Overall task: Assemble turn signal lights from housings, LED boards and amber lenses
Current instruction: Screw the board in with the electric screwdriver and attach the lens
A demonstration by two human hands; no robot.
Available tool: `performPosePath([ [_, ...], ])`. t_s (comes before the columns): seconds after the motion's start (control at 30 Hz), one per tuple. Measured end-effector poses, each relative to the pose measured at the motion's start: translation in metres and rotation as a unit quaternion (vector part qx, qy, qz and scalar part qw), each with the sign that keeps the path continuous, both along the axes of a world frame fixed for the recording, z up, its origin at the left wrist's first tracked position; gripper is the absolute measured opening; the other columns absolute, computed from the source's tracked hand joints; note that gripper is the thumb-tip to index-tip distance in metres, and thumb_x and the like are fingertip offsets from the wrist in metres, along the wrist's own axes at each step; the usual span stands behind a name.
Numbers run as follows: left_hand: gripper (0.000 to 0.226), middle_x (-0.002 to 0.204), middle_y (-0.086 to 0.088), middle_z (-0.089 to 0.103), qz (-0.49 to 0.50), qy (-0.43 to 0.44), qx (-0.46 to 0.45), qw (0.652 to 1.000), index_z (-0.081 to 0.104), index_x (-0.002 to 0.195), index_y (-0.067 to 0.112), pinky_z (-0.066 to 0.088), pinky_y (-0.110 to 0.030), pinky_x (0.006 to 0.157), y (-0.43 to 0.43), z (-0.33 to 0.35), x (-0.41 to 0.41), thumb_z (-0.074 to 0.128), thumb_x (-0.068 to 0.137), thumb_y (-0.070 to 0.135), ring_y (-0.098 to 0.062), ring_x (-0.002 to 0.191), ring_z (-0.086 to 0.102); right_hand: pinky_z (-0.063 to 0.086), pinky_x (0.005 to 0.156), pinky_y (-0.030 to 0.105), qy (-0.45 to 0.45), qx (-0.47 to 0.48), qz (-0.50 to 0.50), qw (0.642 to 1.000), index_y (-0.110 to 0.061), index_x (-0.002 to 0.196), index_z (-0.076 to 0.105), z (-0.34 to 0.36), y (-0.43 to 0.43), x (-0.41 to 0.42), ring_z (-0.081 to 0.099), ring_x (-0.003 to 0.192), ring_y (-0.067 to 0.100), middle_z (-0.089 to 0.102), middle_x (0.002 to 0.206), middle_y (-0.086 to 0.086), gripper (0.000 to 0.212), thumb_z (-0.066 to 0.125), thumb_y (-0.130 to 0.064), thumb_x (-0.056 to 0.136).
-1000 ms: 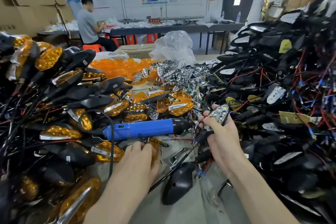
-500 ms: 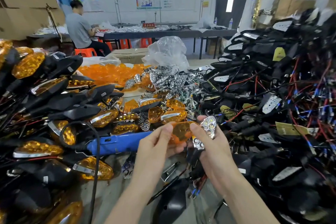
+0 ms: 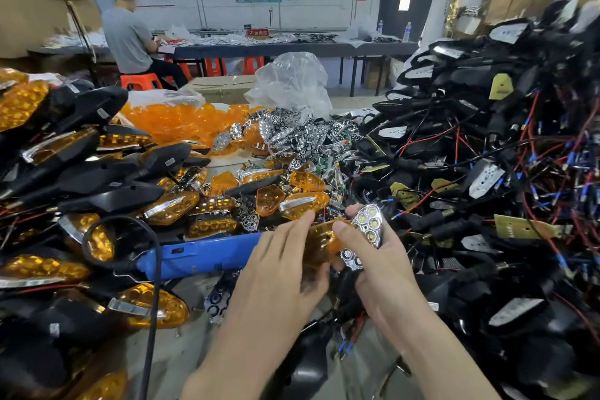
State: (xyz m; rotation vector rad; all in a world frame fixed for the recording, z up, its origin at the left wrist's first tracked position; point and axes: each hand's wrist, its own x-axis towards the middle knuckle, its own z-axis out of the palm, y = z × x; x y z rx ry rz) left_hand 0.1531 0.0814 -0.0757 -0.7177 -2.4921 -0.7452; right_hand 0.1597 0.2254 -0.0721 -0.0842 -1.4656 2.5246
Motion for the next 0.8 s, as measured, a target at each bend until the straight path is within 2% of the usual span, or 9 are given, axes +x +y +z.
performPosePath([
  [0.07,0.069,0.122,0.014,0.044,0.015,-0.019,0.003,1.000,0.034,0.148,0.025,0.042,-0.018,0.086,0.001,0.000,0.001,0.055,0.085,0.042,-0.004,0.109,0.044,0.049,0.050,0.026,-0.002,-0.027,0.016,1.000,-0.028,0.088,0.077,0.002,-0.001,0.000,0.061,0.064,0.015,0.069,0.082,0.005,0.010,0.077,-0.026,0.078],
  [0.13,0.065,0.118,0.024,0.038,0.019,-0.057,0.063,0.996,0.032,0.146,0.037,0.038,-0.012,0.083,-0.001,-0.001,0.001,0.054,0.085,0.044,0.005,0.108,0.042,0.049,0.049,0.028,-0.009,-0.073,0.033,0.997,-0.022,0.085,0.079,0.004,-0.001,-0.001,0.065,0.065,0.018,0.069,0.083,0.010,0.009,0.074,-0.027,0.079],
  [0.2,0.055,0.116,0.029,0.038,0.002,-0.085,0.136,0.987,0.035,0.136,0.048,0.040,-0.005,0.077,-0.002,-0.002,0.003,0.055,0.085,0.045,0.011,0.107,0.047,0.049,0.047,0.028,-0.015,-0.107,0.036,0.994,-0.017,0.085,0.077,0.005,-0.001,-0.002,0.068,0.066,0.021,0.068,0.080,0.011,0.008,0.072,-0.022,0.080],
  [0.27,0.045,0.114,0.028,0.043,-0.019,-0.107,0.197,0.974,0.041,0.127,0.053,0.042,-0.006,0.078,-0.002,0.000,0.006,0.058,0.087,0.044,0.012,0.106,0.052,0.050,0.047,0.027,-0.025,-0.118,0.022,0.993,-0.013,0.093,0.071,0.004,0.002,-0.002,0.070,0.066,0.023,0.068,0.077,0.008,0.011,0.063,-0.016,0.086],
  [0.33,0.036,0.111,0.021,0.057,-0.062,-0.173,0.295,0.938,0.049,0.119,0.054,0.047,-0.015,0.084,-0.001,0.005,0.008,0.064,0.089,0.040,0.003,0.107,0.060,0.052,0.052,0.026,-0.024,-0.125,0.017,0.992,-0.013,0.100,0.067,0.002,0.005,-0.002,0.070,0.069,0.022,0.068,0.078,0.006,0.016,0.053,-0.009,0.092],
  [0.43,0.032,0.107,0.012,0.071,-0.138,-0.249,0.391,0.875,0.060,0.116,0.033,0.052,-0.014,0.084,0.000,0.008,0.012,0.073,0.088,0.024,-0.007,0.101,0.069,0.055,0.060,0.027,-0.008,-0.142,0.024,0.990,-0.015,0.103,0.065,0.002,0.010,0.000,0.068,0.074,0.020,0.066,0.083,0.004,0.024,0.056,-0.008,0.081],
  [0.53,0.041,0.114,0.012,0.071,-0.164,-0.266,0.377,0.872,0.059,0.119,0.028,0.050,-0.012,0.088,0.003,0.003,0.018,0.073,0.080,0.030,-0.008,0.106,0.068,0.054,0.068,0.031,0.006,-0.146,0.030,0.989,-0.015,0.105,0.067,0.001,0.012,0.001,0.066,0.077,0.021,0.066,0.086,0.004,0.029,0.059,-0.009,0.078],
  [0.67,0.043,0.116,0.014,0.070,-0.159,-0.251,0.362,0.884,0.059,0.121,0.034,0.050,-0.013,0.091,0.004,-0.005,0.017,0.074,0.081,0.034,-0.006,0.109,0.067,0.050,0.080,0.036,0.030,-0.123,0.039,0.991,-0.023,0.089,0.078,0.003,0.011,0.003,0.065,0.080,0.021,0.066,0.087,0.005,0.025,0.060,-0.012,0.075],
  [0.8,0.039,0.116,0.014,0.070,-0.158,-0.230,0.345,0.896,0.058,0.118,0.046,0.050,-0.015,0.090,0.002,-0.005,0.014,0.076,0.083,0.043,-0.007,0.110,0.067,0.051,0.078,0.034,0.046,-0.101,0.037,0.993,-0.022,0.088,0.077,0.006,0.009,0.005,0.066,0.078,0.019,0.066,0.084,0.004,0.026,0.059,-0.010,0.073],
])
